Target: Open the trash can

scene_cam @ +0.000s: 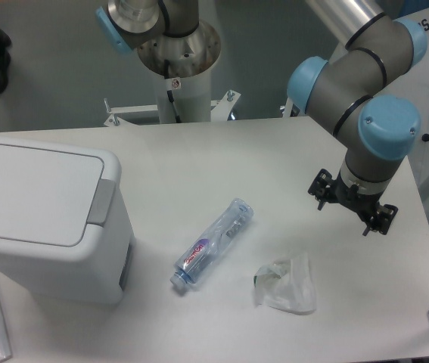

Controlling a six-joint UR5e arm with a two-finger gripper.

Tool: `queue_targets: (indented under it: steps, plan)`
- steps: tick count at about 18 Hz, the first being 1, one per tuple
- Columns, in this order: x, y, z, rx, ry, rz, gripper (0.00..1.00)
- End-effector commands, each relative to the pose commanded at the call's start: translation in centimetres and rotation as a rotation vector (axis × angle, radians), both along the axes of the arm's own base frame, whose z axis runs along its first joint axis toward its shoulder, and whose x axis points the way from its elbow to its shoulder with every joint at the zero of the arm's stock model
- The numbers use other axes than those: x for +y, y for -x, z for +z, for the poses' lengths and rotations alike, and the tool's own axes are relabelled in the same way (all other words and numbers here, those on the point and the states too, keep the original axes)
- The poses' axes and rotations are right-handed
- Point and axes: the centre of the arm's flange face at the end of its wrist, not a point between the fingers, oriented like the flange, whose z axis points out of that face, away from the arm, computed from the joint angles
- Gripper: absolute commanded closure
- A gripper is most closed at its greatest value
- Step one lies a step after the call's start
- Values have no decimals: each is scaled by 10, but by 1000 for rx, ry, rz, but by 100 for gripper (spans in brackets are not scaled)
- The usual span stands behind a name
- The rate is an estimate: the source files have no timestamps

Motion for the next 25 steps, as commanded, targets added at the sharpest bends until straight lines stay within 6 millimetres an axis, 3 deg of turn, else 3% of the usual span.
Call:
queue_targets:
  steps: [7, 11, 15, 21, 23, 25]
  plan:
    - [1, -1, 1, -3, -10, 1, 0]
    - [-4, -10, -16, -38, -12, 8, 0]
    - [-9, -19, -6, -36, -27, 20, 0]
    - [-17, -55, -4, -7, -61, 55, 0]
    - [-25, -82, -3, -5, -64, 70, 0]
    - [-30, -96, -7, -24, -81, 93, 0]
